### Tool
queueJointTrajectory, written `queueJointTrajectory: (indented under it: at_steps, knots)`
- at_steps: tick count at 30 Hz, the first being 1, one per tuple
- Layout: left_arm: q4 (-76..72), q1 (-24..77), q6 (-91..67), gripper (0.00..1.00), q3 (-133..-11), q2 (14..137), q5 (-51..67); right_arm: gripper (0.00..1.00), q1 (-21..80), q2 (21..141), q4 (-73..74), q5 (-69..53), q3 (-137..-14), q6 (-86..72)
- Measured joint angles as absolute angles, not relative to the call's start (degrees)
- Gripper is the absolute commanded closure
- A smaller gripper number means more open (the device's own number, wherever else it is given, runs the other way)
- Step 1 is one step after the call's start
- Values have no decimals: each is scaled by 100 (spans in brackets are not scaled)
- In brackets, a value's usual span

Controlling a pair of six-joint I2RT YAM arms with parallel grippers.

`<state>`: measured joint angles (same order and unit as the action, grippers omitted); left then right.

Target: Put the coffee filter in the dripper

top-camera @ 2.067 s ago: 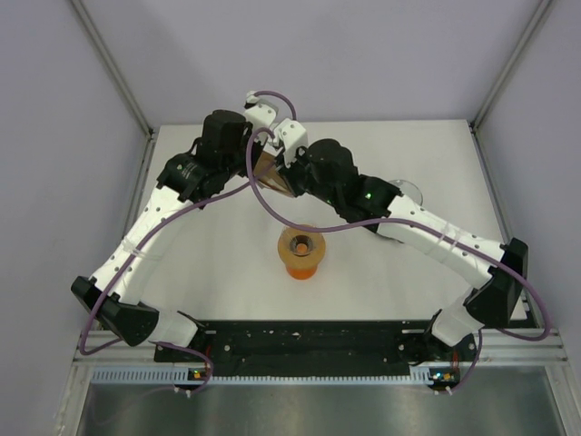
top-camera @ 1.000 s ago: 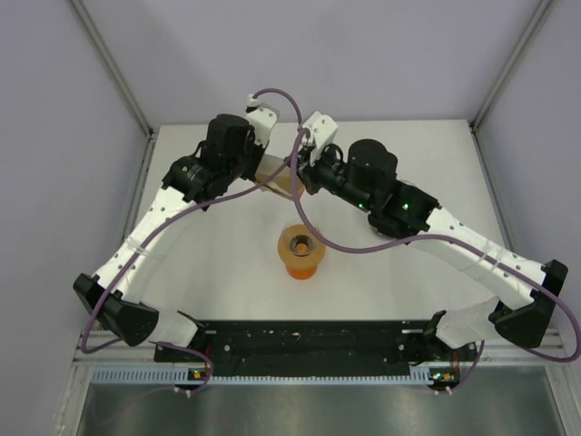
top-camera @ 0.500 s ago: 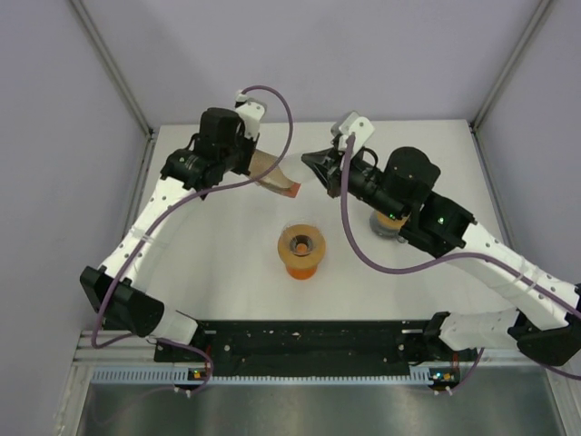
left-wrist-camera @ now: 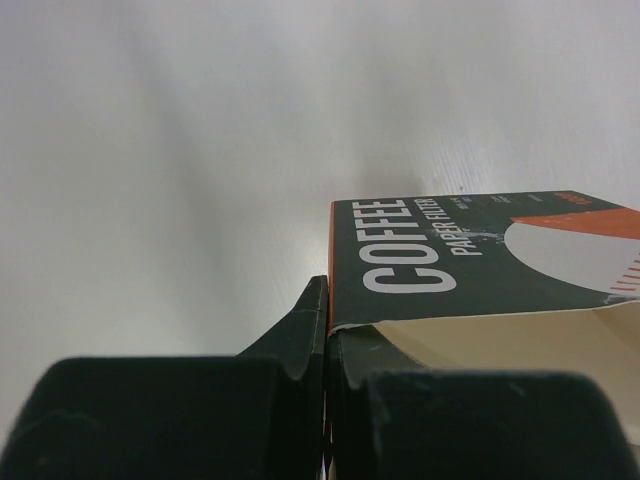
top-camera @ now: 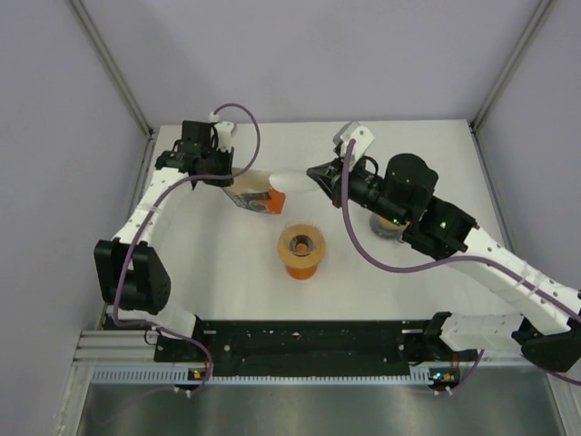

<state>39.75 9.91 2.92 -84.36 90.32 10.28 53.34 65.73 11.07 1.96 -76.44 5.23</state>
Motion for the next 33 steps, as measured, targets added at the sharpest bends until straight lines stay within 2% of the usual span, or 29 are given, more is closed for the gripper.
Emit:
queueJointTrajectory:
  at_steps: [5,11,22,25,33]
  knots:
    - [3854,819,322,100,-7902,9271,1264,100,5050,6573,1186,-301,-7542,191]
    - [3848,794,401,100,-7883,9754,1181,100,4696,6573,1212,-1044,-7273,-217]
    - [3905,790,674,44,-7883,9946,1186,100,4515,6685,1203,-2270,-7220,-635]
    - [3929,790,753,36,-7881,9797,1350,100,4466,6711,1219,-2429,-7157,-694]
    - [4160,790,1037,26,-7970,8707,2112,100,4366,6731,1205,-2648,-7124,-775]
